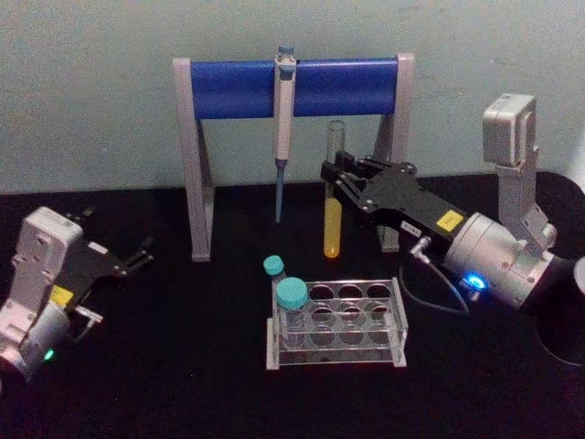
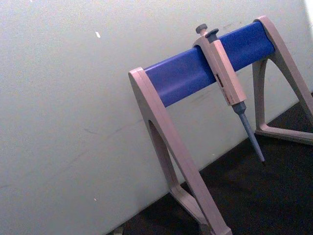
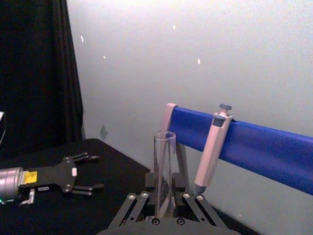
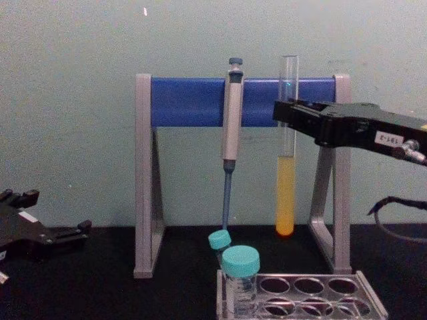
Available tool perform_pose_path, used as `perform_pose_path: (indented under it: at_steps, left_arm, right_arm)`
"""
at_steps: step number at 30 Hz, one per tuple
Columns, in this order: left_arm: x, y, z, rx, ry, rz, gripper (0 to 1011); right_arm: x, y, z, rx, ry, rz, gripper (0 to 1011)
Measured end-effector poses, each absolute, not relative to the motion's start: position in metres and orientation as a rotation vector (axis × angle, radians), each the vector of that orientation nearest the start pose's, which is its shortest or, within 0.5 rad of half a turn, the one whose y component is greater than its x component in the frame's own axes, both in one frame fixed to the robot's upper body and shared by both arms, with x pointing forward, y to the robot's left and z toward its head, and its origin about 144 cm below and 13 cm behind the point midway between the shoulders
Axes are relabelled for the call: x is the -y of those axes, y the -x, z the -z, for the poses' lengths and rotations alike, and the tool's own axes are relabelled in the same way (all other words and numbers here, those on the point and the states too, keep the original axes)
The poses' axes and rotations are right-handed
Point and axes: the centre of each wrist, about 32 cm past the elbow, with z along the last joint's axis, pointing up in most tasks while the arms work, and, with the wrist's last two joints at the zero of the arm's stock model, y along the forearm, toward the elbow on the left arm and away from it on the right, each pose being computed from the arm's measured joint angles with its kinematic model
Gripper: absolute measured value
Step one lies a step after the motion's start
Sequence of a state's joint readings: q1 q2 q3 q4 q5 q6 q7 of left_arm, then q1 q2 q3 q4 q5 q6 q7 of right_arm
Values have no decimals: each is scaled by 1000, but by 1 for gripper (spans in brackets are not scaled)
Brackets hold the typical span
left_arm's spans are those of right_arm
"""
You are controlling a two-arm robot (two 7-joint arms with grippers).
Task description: Pick up the test tube from the test tube rack, shake it, then place it back into the test tube rack.
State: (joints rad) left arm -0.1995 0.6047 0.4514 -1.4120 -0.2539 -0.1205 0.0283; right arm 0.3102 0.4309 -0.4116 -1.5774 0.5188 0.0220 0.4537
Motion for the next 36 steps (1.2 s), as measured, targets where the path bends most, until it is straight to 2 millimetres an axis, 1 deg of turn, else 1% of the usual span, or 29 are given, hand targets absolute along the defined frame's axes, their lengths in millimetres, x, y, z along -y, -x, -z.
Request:
perform_pose_path:
  at_steps: [6,10,13,16,20,23,26,31,36]
  left_arm:
    - [-310,-489,-1140,285,-304,-1248,1001]
    - [-310,-489,-1140,285,-304,-1248,1001]
    - [-310,-489,-1140,285,-304,-1248,1001]
    - [-310,-489,-1140,285,-304,-1248,1001]
    - [-310,-489,-1140,285,-304,-1248,1001]
    - [-310,-489,-1140,285,-305,-1248,1001]
    - [-310,-489,-1140,285,-304,-1248,1001]
    - [-310,-489,-1140,285,-304,-1248,1001]
    - [-310,-489,-1140,285,-304,-1248,1001]
  right_arm:
    - [236,-518,-1224,81,-76,753,217]
    - [243,-515,-1224,87,-69,777,217]
    - [252,-507,-1224,88,-56,803,217]
    - [257,-501,-1224,85,-46,813,217]
    - [262,-484,-1222,63,-32,803,217]
    - [260,-478,-1221,51,-33,778,217]
    - [252,-476,-1219,37,-42,736,217]
    - [235,-485,-1219,34,-70,703,217]
    - [228,-494,-1220,39,-88,745,217]
